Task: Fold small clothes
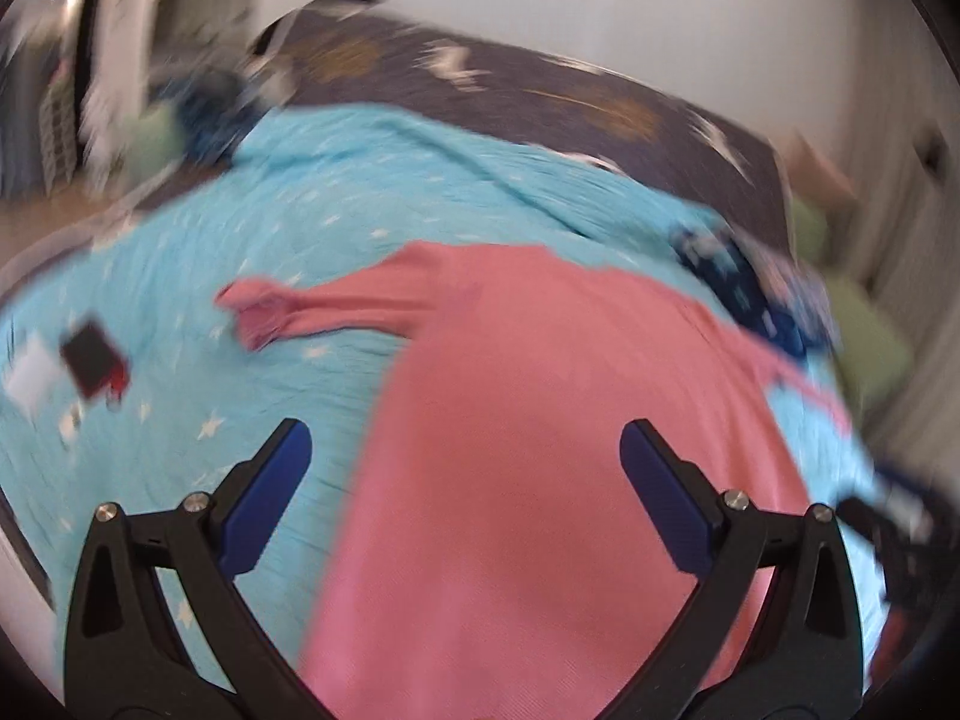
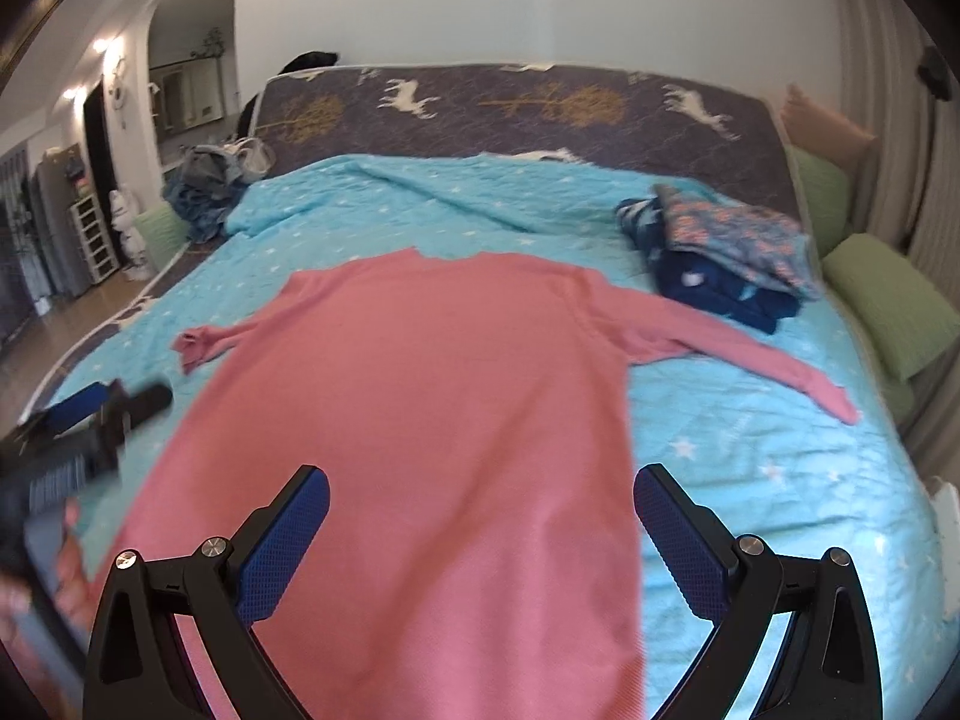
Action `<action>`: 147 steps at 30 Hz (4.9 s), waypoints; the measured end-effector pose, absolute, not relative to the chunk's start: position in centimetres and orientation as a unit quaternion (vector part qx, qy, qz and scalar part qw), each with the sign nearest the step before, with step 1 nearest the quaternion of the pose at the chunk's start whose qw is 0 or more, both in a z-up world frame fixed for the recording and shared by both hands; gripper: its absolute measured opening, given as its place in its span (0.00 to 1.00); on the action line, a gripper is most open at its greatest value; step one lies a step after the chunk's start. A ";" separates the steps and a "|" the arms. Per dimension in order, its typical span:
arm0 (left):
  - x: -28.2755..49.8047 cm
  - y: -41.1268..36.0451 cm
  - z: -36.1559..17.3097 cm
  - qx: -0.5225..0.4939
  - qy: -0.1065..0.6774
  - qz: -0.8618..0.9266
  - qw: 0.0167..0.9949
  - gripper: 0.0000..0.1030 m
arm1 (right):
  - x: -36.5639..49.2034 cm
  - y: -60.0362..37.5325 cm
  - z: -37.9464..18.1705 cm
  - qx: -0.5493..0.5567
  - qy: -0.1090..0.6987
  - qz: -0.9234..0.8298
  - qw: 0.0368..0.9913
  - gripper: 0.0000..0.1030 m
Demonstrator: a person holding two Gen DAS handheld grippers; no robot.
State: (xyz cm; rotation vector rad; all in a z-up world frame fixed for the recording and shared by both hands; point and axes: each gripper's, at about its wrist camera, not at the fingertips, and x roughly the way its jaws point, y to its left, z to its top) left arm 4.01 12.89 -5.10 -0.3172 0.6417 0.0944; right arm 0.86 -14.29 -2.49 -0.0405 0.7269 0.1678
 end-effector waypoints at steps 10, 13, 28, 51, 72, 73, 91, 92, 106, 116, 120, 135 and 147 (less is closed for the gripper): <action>12.8 27.1 -10.4 -0.240 0.370 0.134 0.887 0.99 | 6.8 -13.9 -2.3 -0.014 0.371 0.096 0.924 1.00; 15.9 28.4 -11.9 -0.275 0.389 0.126 0.870 0.96 | 8.4 -13.7 -3.0 -0.012 0.382 0.095 0.919 1.00; 21.9 29.4 -11.9 -0.308 0.429 0.129 0.839 0.05 | 11.9 -12.0 -5.3 -0.034 0.407 0.116 0.905 1.00; 26.8 0.0 1.5 -0.027 0.447 -0.186 0.874 0.05 | 20.6 -15.4 -6.1 0.078 0.399 0.288 0.867 0.84; 26.3 -5.8 2.7 0.053 0.444 -0.226 0.866 0.06 | 26.5 -16.3 -5.8 0.156 0.429 0.316 0.832 0.03; 26.4 -6.3 2.6 0.052 0.444 -0.231 0.864 0.07 | 26.4 -17.2 -5.9 0.165 0.430 0.308 0.832 0.03; 23.8 1.6 1.0 0.002 0.421 -0.166 0.892 0.29 | 24.5 -26.7 -9.7 0.226 0.498 0.188 0.816 0.03; 23.2 3.5 0.4 -0.010 0.421 -0.148 0.895 0.30 | 24.3 -26.6 -9.6 0.221 0.497 0.188 0.818 0.03; 18.7 14.6 -11.3 -0.081 0.499 -0.022 0.862 0.33 | 25.1 -28.0 -11.8 0.260 0.525 0.183 0.789 0.18; 20.9 13.1 -11.3 -0.071 0.473 -0.023 0.878 0.33 | 23.8 -25.8 -6.9 0.230 0.452 0.200 0.838 0.04; 21.0 14.7 -11.8 -0.060 0.455 0.060 0.886 0.55 | 23.4 -27.3 -6.2 0.229 0.437 0.169 0.853 0.04; 19.8 14.9 -11.5 -0.101 0.427 0.037 0.898 0.55 | 24.9 -24.7 -4.6 0.142 0.444 0.199 0.862 0.32; 19.5 15.6 -13.1 -0.131 0.426 0.045 0.894 0.58 | 35.2 -0.3 -5.8 0.025 0.478 0.390 0.786 0.69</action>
